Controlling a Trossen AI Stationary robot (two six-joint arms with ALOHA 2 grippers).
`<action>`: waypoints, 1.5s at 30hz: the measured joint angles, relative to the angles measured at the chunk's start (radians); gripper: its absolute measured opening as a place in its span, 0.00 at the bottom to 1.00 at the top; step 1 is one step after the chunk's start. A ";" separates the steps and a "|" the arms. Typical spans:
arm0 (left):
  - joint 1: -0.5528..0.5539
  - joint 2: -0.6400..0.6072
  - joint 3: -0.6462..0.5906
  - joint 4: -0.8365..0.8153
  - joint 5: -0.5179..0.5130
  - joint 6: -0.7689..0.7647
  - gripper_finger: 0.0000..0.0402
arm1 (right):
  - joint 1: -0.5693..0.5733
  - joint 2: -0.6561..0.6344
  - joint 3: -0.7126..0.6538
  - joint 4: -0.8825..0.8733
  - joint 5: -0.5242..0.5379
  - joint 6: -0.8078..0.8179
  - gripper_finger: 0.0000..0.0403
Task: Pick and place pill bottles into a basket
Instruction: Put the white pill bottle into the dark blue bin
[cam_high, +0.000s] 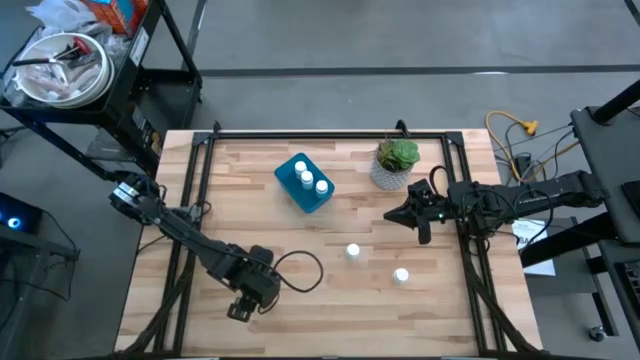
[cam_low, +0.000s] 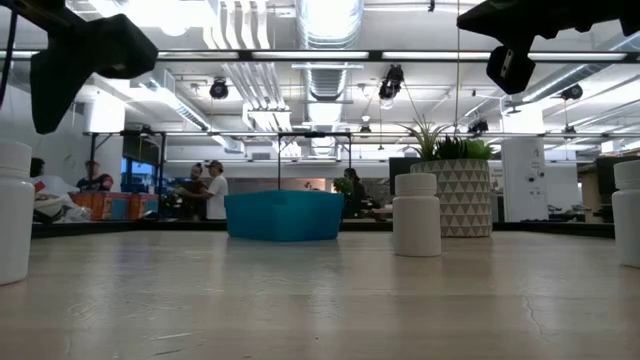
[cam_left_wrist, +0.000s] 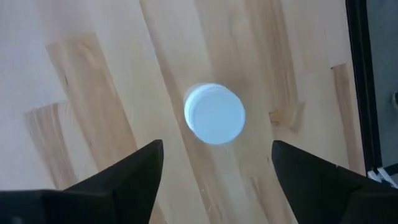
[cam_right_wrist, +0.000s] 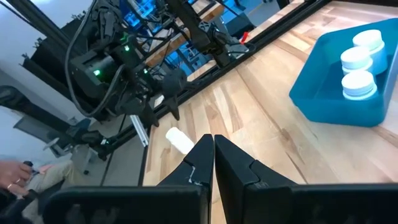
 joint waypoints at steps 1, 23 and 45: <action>0.000 0.001 -0.005 0.015 -0.001 0.000 0.70 | 0.000 0.000 0.000 0.000 0.000 0.000 0.02; 0.002 0.096 -0.048 0.123 -0.022 0.007 0.71 | 0.000 0.000 0.000 0.000 0.025 0.008 0.02; 0.002 0.098 -0.046 0.140 0.007 0.003 0.42 | 0.000 0.000 0.000 0.000 0.025 0.008 0.02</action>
